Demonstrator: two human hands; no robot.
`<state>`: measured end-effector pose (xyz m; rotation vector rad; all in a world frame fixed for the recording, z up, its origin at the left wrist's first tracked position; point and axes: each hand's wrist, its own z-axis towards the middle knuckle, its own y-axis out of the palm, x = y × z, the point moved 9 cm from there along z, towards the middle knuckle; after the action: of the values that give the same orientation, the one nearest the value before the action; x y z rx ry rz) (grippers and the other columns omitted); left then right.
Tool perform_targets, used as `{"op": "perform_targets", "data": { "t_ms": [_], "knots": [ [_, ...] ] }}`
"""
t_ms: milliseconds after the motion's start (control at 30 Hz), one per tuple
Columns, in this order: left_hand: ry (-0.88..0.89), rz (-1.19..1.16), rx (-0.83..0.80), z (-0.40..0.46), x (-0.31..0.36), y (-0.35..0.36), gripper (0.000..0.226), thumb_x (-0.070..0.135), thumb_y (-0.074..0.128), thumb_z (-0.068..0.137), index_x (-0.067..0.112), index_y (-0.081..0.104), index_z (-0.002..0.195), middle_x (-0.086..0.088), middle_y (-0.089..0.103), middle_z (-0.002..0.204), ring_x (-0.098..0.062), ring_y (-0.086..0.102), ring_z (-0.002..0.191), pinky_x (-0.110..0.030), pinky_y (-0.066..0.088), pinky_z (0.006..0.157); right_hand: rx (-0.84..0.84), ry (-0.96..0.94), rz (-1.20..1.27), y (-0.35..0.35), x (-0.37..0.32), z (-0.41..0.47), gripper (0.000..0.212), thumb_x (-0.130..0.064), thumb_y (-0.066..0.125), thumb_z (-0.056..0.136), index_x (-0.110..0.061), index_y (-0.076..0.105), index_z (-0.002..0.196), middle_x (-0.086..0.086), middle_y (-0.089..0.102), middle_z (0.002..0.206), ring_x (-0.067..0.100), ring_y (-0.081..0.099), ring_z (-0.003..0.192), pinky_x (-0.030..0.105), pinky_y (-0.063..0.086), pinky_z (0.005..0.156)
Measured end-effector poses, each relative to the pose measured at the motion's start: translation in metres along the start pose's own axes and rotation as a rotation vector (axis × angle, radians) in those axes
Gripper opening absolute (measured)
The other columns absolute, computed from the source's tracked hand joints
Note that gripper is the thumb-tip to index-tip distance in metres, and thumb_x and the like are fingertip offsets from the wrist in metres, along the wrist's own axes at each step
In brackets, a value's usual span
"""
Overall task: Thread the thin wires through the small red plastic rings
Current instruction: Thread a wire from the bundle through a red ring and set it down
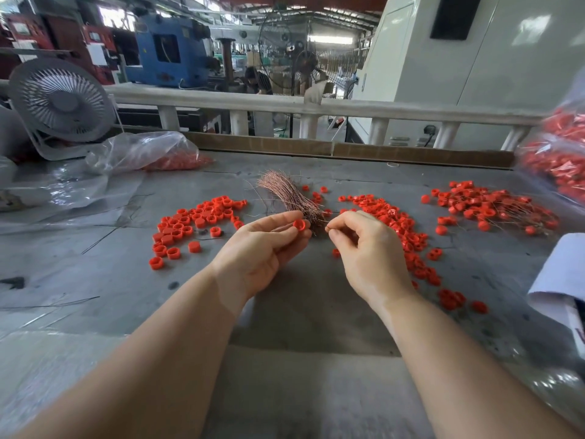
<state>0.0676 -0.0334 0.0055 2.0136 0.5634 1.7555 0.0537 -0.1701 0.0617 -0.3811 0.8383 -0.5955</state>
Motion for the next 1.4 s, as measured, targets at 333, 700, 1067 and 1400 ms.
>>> {"op": "perform_targets", "data": {
  "t_ms": [333,700,1067,1400],
  "knots": [
    [-0.008,0.035,-0.014,-0.001,-0.001,0.003,0.023,-0.012,0.047,0.087,0.003,0.065,0.09,-0.007,0.07,0.07,-0.013,0.068,0.064,-0.023,0.058,0.066,-0.013,0.036,0.039,0.0,0.002,0.001,0.009,-0.003,0.061,0.084,-0.011,0.065,0.082,-0.01,0.053,0.067,0.02,0.055,0.071,0.042,0.049,0.073],
    [-0.031,0.035,-0.065,-0.005,-0.003,0.01,0.02,-0.005,0.049,0.089,0.006,0.066,0.092,-0.006,0.069,0.07,-0.011,0.066,0.064,-0.022,0.057,0.067,0.008,-0.013,0.028,-0.002,-0.003,-0.001,0.012,-0.001,0.063,0.081,-0.011,0.067,0.078,-0.002,0.056,0.07,0.023,0.055,0.07,0.041,0.048,0.071],
    [-0.065,-0.006,-0.082,-0.007,-0.005,0.014,0.022,-0.008,0.044,0.09,0.0,0.064,0.09,-0.008,0.069,0.069,-0.011,0.067,0.06,-0.022,0.056,0.069,0.004,-0.03,0.033,-0.003,-0.005,-0.001,0.012,-0.001,0.064,0.081,-0.011,0.069,0.077,0.001,0.058,0.07,0.021,0.054,0.068,0.04,0.047,0.069],
    [-0.11,-0.02,-0.099,-0.008,-0.008,0.016,0.027,-0.008,0.037,0.093,-0.001,0.064,0.092,-0.011,0.07,0.072,-0.014,0.068,0.062,-0.022,0.058,0.063,-0.004,-0.039,0.041,-0.003,-0.005,-0.001,0.012,-0.001,0.064,0.08,-0.011,0.07,0.077,0.002,0.058,0.07,0.017,0.051,0.066,0.035,0.046,0.067]
  ]
}}
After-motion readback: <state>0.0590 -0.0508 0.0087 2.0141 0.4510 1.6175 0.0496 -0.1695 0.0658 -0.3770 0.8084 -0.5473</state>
